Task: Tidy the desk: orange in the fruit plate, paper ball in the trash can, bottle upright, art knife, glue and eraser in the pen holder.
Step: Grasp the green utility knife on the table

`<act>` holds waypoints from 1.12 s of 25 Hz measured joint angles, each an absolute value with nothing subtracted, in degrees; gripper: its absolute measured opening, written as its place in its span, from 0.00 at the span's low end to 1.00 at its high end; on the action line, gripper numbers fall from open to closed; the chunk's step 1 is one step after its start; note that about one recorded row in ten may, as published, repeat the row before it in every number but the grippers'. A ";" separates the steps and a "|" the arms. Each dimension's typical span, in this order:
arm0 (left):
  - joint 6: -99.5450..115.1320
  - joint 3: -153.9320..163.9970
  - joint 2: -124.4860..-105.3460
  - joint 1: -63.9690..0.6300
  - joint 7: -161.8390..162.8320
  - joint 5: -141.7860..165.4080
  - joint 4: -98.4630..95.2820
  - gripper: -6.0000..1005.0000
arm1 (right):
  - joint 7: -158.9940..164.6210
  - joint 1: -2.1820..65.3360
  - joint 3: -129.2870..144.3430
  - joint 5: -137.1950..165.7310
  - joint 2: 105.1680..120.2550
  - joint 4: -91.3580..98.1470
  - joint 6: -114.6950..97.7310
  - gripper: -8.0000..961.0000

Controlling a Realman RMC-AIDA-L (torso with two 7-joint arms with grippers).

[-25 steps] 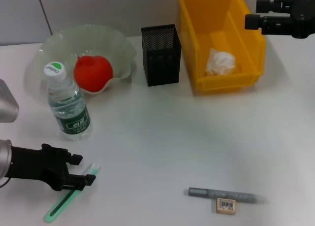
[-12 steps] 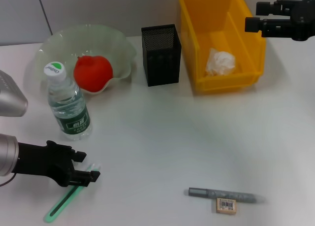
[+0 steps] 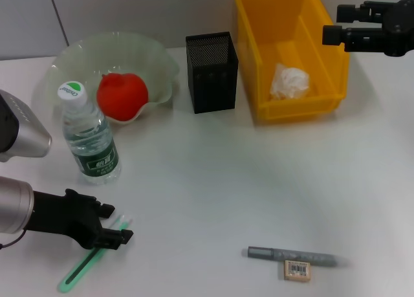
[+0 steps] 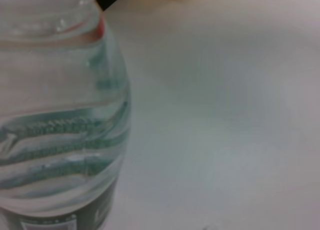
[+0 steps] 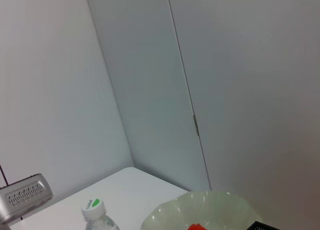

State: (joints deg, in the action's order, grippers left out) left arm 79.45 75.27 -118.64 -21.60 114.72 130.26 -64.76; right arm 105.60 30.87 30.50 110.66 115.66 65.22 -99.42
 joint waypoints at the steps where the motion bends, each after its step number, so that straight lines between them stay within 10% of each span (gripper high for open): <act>1: 79.35 75.26 -118.65 -21.61 114.72 130.26 -64.77 0.67 | 105.58 30.85 30.49 110.66 115.66 65.22 -99.42 0.79; 28: 78.15 76.74 -118.46 -21.87 114.69 130.92 -64.24 0.67 | 105.46 30.88 30.58 110.65 115.66 65.21 -99.76 0.79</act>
State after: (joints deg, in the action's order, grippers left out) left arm 78.15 76.74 -118.46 -21.87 114.69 130.92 -64.24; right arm 105.46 30.88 30.58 110.65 115.66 65.21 -99.76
